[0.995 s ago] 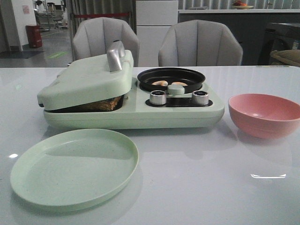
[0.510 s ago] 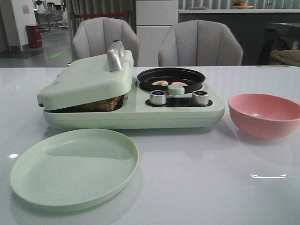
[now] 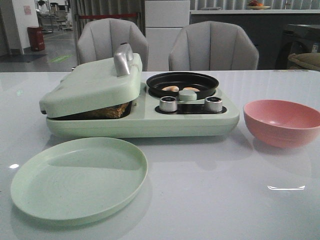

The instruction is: Make breakfast with bread and shrimp

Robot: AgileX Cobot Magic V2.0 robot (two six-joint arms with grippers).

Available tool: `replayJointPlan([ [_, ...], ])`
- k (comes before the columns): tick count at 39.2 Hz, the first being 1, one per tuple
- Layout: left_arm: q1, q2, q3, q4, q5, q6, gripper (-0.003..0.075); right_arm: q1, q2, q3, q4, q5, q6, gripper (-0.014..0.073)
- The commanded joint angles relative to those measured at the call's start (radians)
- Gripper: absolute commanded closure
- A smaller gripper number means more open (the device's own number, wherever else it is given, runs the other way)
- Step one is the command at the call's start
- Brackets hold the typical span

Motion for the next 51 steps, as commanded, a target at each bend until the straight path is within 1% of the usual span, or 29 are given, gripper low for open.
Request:
replayJointPlan([
  [1,0.023,0.008,0.008,-0.031,-0.135,-0.005,0.0608,0.003,0.004,-0.027,-0.001,-0.086,0.000,0.0438],
  [6,0.028,-0.005,0.006,-0.003,-0.138,-0.005,0.0608,0.003,0.004,-0.027,-0.001,-0.086,0.000,0.0438],
  [12,0.028,-0.036,0.006,-0.005,-0.136,-0.005,0.0608,0.003,0.004,-0.027,-0.001,-0.086,0.000,0.0438],
  [51,0.028,-0.036,0.006,-0.004,-0.138,-0.005,0.0608,0.001,0.002,-0.027,-0.001,-0.086,0.000,0.0438],
])
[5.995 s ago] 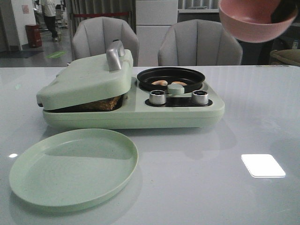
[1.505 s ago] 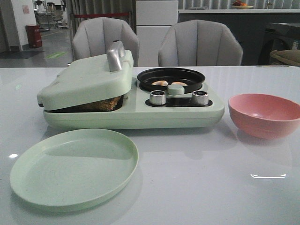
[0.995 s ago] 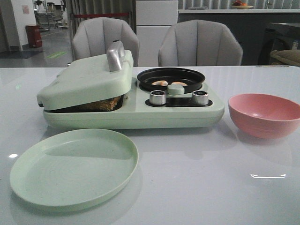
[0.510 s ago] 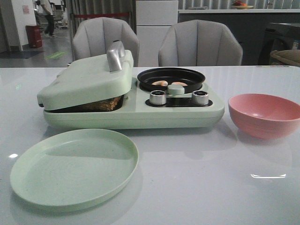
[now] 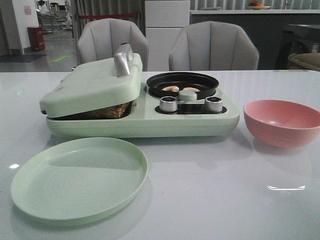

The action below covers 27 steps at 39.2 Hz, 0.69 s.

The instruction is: Make breakfast with bread and shrimp

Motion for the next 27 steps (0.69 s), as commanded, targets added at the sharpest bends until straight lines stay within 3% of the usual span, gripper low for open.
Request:
replayJointPlan([
  [1,0.003,-0.020,0.006,-0.001,-0.082,-0.005,0.0608,-0.002,0.000,-0.027,-0.002,-0.081,-0.001,0.0438],
  [8,0.003,-0.020,0.006,-0.001,-0.082,-0.005,0.0608,-0.061,-0.066,-0.027,-0.052,0.015,0.011,0.0438],
  [13,0.003,-0.020,0.006,-0.001,-0.082,-0.005,0.0608,-0.088,-0.144,-0.015,-0.145,0.093,0.124,0.0438],
  [21,0.003,-0.020,0.006,-0.001,-0.082,-0.005,0.0608,-0.088,-0.247,0.064,-0.367,0.084,0.361,0.0438],
  [27,0.003,-0.020,0.006,-0.001,-0.082,-0.005,0.0608,-0.103,-0.306,0.114,-0.389,0.084,0.415,0.0438],
])
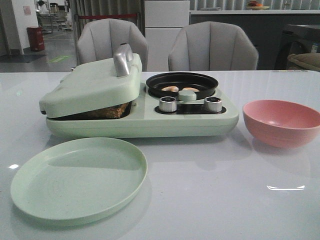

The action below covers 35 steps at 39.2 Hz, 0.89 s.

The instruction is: Make breakfast with bread and shrimp

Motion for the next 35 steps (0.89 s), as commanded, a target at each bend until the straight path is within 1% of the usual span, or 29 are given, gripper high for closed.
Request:
replayJointPlan([
  [1,0.003,-0.020,0.006,-0.001,-0.082,-0.005,0.0608,-0.023,-0.030,0.004,-0.030,-0.072,0.039,0.0438],
  [8,0.003,-0.020,0.006,-0.001,-0.082,-0.005,0.0608,-0.082,-0.032,0.033,-0.030,-0.073,0.041,0.0438],
  [11,0.003,-0.020,0.006,-0.001,-0.082,-0.005,0.0608,-0.082,-0.032,0.043,-0.030,-0.091,0.041,0.0438],
  [15,0.003,-0.020,0.006,-0.001,-0.082,-0.005,0.0608,-0.077,-0.033,0.082,-0.026,-0.165,0.041,0.0438],
  [22,0.003,-0.020,0.006,-0.001,-0.082,-0.005,0.0608,-0.073,-0.033,0.079,-0.019,-0.150,0.041,0.0438],
  [27,0.003,-0.020,0.006,-0.001,-0.082,-0.005,0.0608,-0.061,-0.033,0.079,0.044,-0.148,0.041,0.0438],
  [35,0.003,-0.020,0.006,-0.001,-0.082,-0.005,0.0608,-0.056,-0.033,0.079,0.044,-0.148,0.041,0.0438],
])
